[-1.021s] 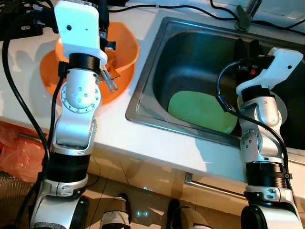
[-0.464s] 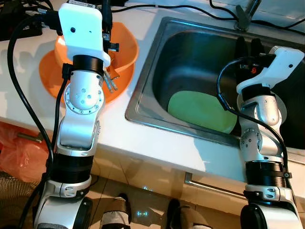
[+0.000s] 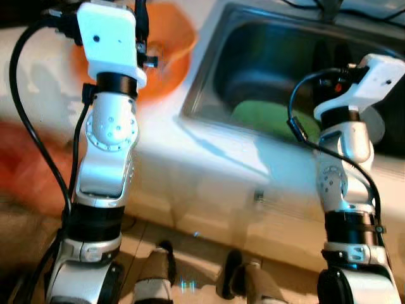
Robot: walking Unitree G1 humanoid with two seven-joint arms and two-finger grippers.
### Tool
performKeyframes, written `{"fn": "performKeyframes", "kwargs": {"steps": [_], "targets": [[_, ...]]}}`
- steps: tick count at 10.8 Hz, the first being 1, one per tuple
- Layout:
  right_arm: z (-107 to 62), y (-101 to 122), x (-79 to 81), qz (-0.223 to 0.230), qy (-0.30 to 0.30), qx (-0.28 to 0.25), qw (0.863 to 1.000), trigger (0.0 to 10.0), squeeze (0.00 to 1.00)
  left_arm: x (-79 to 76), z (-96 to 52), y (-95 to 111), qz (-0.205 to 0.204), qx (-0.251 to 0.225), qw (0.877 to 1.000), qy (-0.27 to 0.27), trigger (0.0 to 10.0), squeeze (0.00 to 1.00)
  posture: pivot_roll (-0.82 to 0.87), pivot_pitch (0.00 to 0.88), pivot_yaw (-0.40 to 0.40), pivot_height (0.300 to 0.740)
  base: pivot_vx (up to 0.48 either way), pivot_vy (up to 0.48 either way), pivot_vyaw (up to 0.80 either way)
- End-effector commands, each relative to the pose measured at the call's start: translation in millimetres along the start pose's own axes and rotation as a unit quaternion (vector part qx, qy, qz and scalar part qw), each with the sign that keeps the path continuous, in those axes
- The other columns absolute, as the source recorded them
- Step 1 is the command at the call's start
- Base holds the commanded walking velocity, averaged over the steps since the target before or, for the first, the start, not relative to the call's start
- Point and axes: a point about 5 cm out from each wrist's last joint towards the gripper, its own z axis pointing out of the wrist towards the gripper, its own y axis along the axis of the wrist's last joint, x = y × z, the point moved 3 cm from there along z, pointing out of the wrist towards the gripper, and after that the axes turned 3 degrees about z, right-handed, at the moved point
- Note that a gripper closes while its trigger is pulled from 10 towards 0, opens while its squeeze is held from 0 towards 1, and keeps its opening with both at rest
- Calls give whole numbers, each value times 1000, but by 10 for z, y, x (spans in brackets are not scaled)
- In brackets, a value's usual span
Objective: Kitchen organization
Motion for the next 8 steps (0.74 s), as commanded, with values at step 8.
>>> {"fn": "performKeyframes", "kwargs": {"steps": [8], "targets": [[-69,-85,-30,6,-3,14,1000,10000,0,-14,-246,-232,-24,43,999,-11,10000,0,213,233,-25,740,0,0,0]]}}
